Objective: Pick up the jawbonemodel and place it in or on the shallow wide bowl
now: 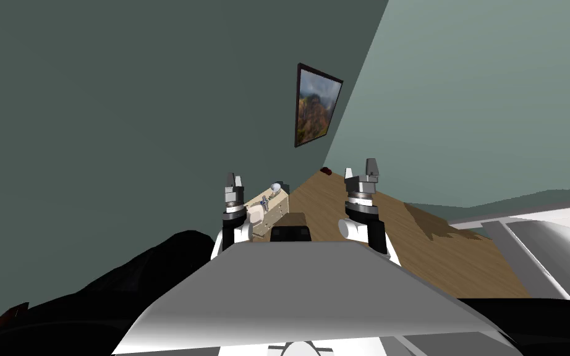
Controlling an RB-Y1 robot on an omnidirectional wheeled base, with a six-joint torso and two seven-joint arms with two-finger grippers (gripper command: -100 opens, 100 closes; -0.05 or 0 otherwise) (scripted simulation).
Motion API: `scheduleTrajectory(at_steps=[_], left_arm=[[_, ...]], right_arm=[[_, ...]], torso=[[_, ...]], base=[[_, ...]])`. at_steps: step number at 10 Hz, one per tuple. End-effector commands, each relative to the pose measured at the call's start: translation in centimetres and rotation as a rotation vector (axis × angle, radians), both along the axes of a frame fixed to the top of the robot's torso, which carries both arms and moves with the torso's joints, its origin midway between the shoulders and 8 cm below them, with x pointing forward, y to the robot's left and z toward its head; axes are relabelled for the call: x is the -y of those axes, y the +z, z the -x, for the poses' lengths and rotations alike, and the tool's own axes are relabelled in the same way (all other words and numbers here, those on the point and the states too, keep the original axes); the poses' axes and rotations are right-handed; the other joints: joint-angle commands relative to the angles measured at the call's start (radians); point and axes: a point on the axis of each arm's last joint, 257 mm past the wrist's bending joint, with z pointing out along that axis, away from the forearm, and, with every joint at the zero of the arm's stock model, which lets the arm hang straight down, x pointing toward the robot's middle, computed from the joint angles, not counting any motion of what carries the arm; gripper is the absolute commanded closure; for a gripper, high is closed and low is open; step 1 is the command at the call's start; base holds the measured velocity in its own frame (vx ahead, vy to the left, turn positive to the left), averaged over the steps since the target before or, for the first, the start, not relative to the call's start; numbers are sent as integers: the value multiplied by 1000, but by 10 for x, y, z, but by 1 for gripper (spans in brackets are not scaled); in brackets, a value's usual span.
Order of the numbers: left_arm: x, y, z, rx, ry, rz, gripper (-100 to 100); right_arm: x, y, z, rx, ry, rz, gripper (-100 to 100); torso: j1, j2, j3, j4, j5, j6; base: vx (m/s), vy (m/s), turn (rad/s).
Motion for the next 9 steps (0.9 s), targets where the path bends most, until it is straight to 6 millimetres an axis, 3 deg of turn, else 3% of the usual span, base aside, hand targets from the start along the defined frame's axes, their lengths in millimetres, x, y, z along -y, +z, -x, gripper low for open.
scheduleTrajectory(at_steps=[1, 5, 9], left_arm=[[0, -10, -7, -32, -19, 0, -100], [-6, -46, -32, -138, -60, 33, -100], [-19, -101, -65, -289, -96, 121, -100]], right_arm=[[0, 0, 0, 0, 0, 0, 0], [0, 0, 0, 0, 0, 0, 0], [0, 0, 0, 0, 0, 0, 0]], torso=[[0, 0, 0, 0, 0, 0], [0, -1, -1, 0, 0, 0], [-1, -1, -1, 0, 0, 0]], base=[[10, -2, -43], [15, -5, -52], [16, -18, -82]])
